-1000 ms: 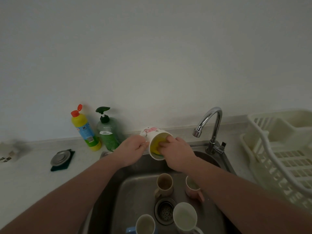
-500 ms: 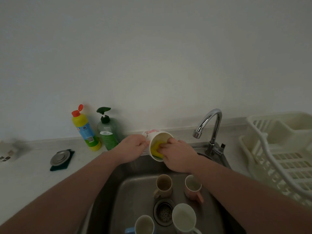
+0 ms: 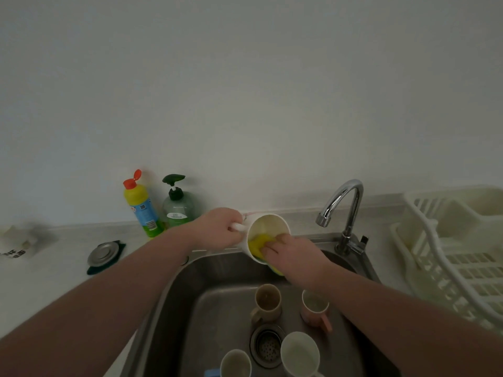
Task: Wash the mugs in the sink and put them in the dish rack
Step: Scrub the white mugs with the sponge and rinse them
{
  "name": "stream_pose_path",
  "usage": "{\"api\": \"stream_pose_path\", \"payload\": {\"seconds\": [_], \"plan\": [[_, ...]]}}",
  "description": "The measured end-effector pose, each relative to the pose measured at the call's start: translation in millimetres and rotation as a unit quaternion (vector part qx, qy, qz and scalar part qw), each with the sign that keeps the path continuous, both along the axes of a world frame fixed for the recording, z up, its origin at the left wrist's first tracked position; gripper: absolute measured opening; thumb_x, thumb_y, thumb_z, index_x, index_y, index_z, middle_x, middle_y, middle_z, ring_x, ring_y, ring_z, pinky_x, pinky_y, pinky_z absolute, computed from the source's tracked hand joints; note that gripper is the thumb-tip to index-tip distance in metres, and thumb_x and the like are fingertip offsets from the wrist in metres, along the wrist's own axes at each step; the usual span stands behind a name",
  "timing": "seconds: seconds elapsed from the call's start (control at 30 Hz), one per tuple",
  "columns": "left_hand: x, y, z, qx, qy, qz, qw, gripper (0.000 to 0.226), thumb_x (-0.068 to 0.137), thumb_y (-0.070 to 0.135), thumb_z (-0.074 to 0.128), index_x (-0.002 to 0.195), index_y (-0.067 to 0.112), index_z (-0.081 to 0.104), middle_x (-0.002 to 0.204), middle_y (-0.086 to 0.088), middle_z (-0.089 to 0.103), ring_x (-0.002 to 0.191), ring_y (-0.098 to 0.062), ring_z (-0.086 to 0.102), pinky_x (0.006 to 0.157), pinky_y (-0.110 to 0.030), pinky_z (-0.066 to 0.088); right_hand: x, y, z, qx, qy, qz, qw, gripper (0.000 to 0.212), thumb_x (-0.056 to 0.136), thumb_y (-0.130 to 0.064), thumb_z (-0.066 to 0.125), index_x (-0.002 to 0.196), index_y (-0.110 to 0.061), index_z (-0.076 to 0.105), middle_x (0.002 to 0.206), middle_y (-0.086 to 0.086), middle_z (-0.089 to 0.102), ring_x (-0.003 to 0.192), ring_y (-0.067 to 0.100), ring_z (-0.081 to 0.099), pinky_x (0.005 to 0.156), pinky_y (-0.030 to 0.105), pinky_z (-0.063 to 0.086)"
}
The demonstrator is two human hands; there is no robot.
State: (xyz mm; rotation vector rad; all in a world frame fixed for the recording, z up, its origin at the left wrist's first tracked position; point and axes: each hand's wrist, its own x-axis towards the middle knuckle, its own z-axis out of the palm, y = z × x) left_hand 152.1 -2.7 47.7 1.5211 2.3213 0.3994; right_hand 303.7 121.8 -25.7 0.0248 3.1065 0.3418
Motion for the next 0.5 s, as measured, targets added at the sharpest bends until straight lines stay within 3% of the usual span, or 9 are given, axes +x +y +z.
{"api": "stream_pose_path", "payload": {"seconds": [0.13, 0.2, 0.23, 0.3, 0.4, 0.5], "plan": [[-5, -5, -9, 0.058, 0.051, -0.005, 0.997, 0.025, 0.081, 0.004, 0.056, 0.068, 0.019, 0.041, 0.070, 0.006, 0.045, 0.062, -0.008, 0.041, 0.060, -0.023, 0.037, 2, -1, 5, -0.032, 0.008, 0.006, 0.999, 0.046, 0.088, -0.008, 0.056, 0.132, -0.009, 0.044, 0.133, 0.012, 0.051, 0.116, 0.031, 0.051, 0.084, 0.043, 0.051], [-6, -9, -26, 0.150, 0.058, -0.009, 0.987, 0.026, 0.080, 0.002, 0.061, 0.093, 0.022, 0.049, 0.096, 0.006, 0.050, 0.078, -0.007, 0.050, 0.072, -0.026, 0.046, 3, -4, 7, -0.048, 0.009, -0.015, 0.999, 0.049, 0.089, -0.011, 0.056, 0.136, -0.010, 0.040, 0.136, 0.011, 0.049, 0.120, 0.029, 0.049, 0.089, 0.041, 0.050], [-7, -12, -36, 0.200, 0.052, -0.002, 0.978, 0.044, 0.079, 0.000, 0.064, 0.114, 0.021, 0.049, 0.119, 0.002, 0.047, 0.095, -0.009, 0.053, 0.083, -0.026, 0.050, 3, -5, 8, -0.062, 0.016, -0.033, 0.997, 0.051, 0.089, -0.012, 0.056, 0.137, -0.011, 0.038, 0.137, 0.009, 0.048, 0.121, 0.028, 0.048, 0.090, 0.040, 0.049], [-4, -19, -57, 0.272, 0.075, 0.038, 0.958, 0.082, 0.075, -0.001, 0.070, 0.144, 0.019, 0.030, 0.150, -0.004, 0.026, 0.127, -0.012, 0.040, 0.104, -0.026, 0.039, 2, -6, 12, -0.101, 0.048, -0.074, 0.991, 0.053, 0.089, -0.014, 0.057, 0.138, -0.014, 0.037, 0.137, 0.007, 0.048, 0.122, 0.024, 0.047, 0.093, 0.036, 0.048], [-1, -23, -85, 0.312, 0.177, 0.046, 0.932, 0.102, 0.066, 0.007, 0.082, 0.148, 0.019, 0.023, 0.146, -0.007, 0.033, 0.132, -0.016, 0.034, 0.105, -0.033, 0.037, -2, -9, 20, -0.154, 0.102, -0.121, 0.975, 0.051, 0.090, -0.017, 0.057, 0.138, -0.017, 0.037, 0.134, 0.003, 0.051, 0.118, 0.021, 0.050, 0.093, 0.033, 0.048], [-1, -15, -99, 0.321, 0.162, 0.039, 0.932, 0.108, 0.063, 0.024, 0.088, 0.148, 0.017, 0.021, 0.143, -0.005, 0.035, 0.130, -0.018, 0.039, 0.104, -0.034, 0.042, -9, -17, 28, -0.185, 0.142, -0.135, 0.963, 0.044, 0.091, -0.014, 0.054, 0.134, -0.016, 0.043, 0.128, 0.005, 0.056, 0.112, 0.023, 0.054, 0.090, 0.033, 0.049]]}}
